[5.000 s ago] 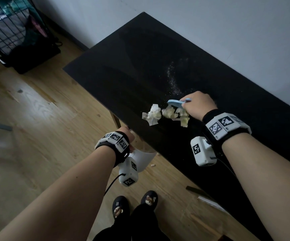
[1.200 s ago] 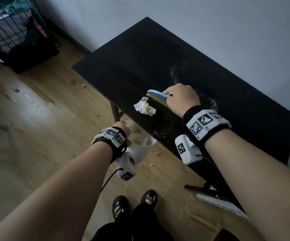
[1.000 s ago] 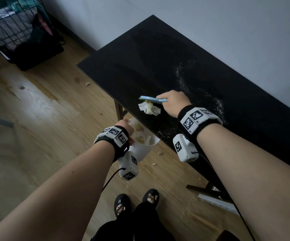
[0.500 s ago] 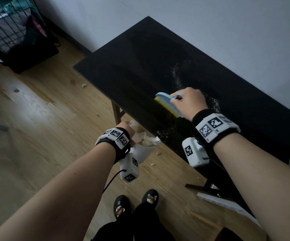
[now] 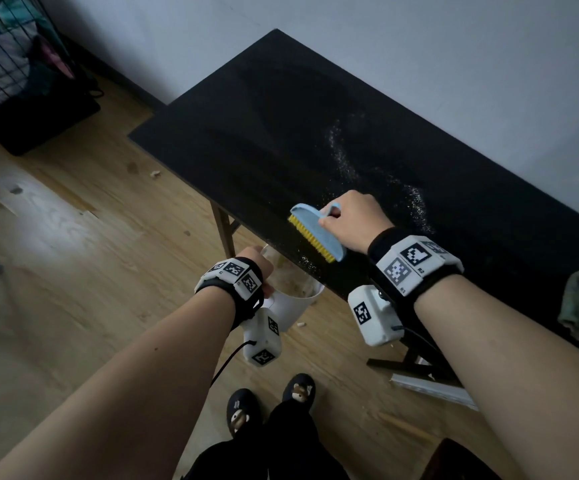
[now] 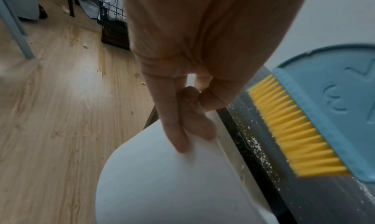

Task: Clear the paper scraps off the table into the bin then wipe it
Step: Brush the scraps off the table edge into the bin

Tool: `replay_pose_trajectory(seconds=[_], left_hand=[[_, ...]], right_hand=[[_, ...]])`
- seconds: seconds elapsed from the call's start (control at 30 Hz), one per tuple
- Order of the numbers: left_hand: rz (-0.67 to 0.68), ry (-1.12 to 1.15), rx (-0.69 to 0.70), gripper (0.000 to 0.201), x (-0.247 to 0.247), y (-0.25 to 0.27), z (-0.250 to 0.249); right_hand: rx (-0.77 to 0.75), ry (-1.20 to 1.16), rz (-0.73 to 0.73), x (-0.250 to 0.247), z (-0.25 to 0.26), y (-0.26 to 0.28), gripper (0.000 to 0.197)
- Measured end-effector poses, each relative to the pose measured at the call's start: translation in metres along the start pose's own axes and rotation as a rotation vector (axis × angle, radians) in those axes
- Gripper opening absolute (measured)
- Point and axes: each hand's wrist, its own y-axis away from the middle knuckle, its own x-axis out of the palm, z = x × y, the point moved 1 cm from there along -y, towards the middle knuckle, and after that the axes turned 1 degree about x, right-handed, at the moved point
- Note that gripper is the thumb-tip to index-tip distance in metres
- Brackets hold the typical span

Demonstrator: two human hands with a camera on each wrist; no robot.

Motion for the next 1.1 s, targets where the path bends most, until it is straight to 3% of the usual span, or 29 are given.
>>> replay_pose_trajectory(seconds=[0.1,0.2,0.37,0.6,0.8,0.9,1.1], left_hand=[[-0.004,0.003,-0.006,0.053,0.001,0.002,-0.001],[-0.011,0.011,-0.016,0.051,0.002,-0.001,0.001],[-0.011,-0.012,-0.014,0.036,0.003,-0.009,0.008],[-0.003,0.054,-0.006,0.041,-0.005,-0.011,0.015],[-0.020,0.043,-0.024,0.042,-0.010,-0.020,0.021],[-0.031,0.042,-0.008,0.041,-0.011,-0.009,0.016],[-0.044,-0.031,-0.018,0.050,-0.016,-0.002,0.015]], right_hand=[[0.043,0.089,-0.070,-0.003,-0.008,0.004,0.027],[0.061,0.126,0.017,0.010,-0.006,0.010,0.026],[-0.048,0.040,0.131,0.020,0.009,0.014,0.022],[-0.053,0.096,-0.003,0.008,0.010,0.003,0.026],[-0.143,0.062,0.156,0.029,0.031,0.010,0.024],[-0.098,-0.033,0.052,0.017,0.018,0.009,0.026],[0.260,0.096,-0.309,-0.011,-0.063,0.012,0.026]])
